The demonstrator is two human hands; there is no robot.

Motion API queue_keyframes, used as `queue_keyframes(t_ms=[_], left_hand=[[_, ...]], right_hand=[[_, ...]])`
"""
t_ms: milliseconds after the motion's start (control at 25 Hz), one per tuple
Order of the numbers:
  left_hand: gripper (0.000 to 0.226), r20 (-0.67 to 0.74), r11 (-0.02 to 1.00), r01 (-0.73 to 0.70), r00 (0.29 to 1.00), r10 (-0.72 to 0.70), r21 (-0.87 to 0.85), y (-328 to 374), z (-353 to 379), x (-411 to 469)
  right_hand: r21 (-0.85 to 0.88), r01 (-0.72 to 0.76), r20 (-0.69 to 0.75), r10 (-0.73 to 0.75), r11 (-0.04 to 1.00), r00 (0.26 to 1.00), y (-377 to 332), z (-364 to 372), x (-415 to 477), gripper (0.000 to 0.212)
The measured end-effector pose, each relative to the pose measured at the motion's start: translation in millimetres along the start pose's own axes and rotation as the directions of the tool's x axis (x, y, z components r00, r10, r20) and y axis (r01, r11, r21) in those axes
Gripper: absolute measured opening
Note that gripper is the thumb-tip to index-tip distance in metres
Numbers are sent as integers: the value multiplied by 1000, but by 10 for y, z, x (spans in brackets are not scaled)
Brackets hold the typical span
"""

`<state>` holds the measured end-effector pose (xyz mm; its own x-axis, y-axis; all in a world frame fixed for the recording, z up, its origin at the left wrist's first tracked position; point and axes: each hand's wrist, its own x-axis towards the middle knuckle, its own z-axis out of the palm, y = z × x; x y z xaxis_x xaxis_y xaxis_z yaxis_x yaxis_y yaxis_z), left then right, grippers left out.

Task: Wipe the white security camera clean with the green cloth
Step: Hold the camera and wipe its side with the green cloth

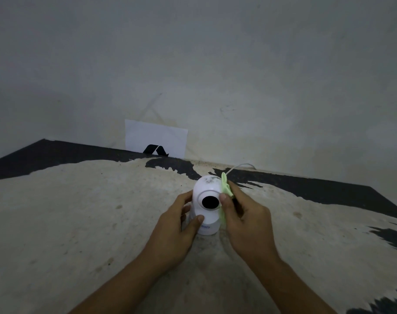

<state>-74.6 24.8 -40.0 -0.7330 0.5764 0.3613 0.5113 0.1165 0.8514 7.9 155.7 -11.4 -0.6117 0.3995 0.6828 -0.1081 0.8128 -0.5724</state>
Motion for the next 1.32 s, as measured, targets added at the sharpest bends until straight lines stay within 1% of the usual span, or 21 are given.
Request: queue_keyframes(t_ms=[80,160,320,360,400,480,520,560,680,720,760,840,920,960,1000,1040,1160,1240,1320], left_hand=[[51,3,1000,-2,1000,2,2,2,-1,8],[52,-1,1000,-4,1000,4,13,9,6,16],[51,-17,1000,8,1000,-7,22,36,17,17],[51,-17,1000,9,1000,-9,22,37,16,17],[51,-16,1000,8,1000,-8,23,40,17,15],[51,-20,1000,3,1000,-3,22,37,16,11],[51,-23,1000,2,1000,-2,23,33,18,10],[52,-25,1000,2,1000,-1,27,33,20,10],[54,-25,999,8,1000,-7,35,32,22,17],[54,-25,999,3,1000,-2,32,31,24,21],[54,-27,1000,-5,1000,6,26,28,19,20],[53,-30,1000,-12,999,12,14,28,16,18],[52,-32,1000,-17,999,17,10,33,10,9],[51,-32,1000,-18,999,18,7,35,9,7],[51,-31,1000,-16,999,16,2,35,12,8],[52,-31,1000,-12,999,12,-1,33,15,13],[52,-34,1000,0,999,1,4,40,17,17],[53,-37,1000,2,999,-2,3,38,23,18],[53,-34,1000,7,999,-7,-3,29,22,17]], right_hand=[[-48,106,-35,-108,993,994,16,-3,-42,39],[-88,184,-33,-187,979,982,54,-1,-95,42],[-115,298,67,-292,948,954,70,-35,-42,41],[-107,301,76,-294,947,953,71,-40,-18,41],[-84,255,57,-251,963,966,71,-46,0,41],[-15,98,12,-98,995,995,63,-49,1,40],[1,58,4,-58,998,998,57,-50,-12,39],[-4,67,5,-67,998,998,48,-50,-24,39],[-30,182,62,-180,983,982,59,-54,-51,38],[-22,166,71,-164,986,984,63,-62,-23,37],[-6,108,73,-107,994,992,57,-68,19,35],[8,-68,82,67,998,994,61,-90,134,31],[66,-248,156,236,966,959,92,-138,276,24],[98,-298,197,275,949,941,97,-168,338,22],[103,-293,221,265,951,939,94,-193,376,22],[99,-254,225,227,962,947,76,-207,390,24],[83,-135,184,118,987,976,37,-151,317,25],[54,-151,162,141,987,977,62,-108,312,24],[60,-189,185,175,980,967,87,-131,369,23]])
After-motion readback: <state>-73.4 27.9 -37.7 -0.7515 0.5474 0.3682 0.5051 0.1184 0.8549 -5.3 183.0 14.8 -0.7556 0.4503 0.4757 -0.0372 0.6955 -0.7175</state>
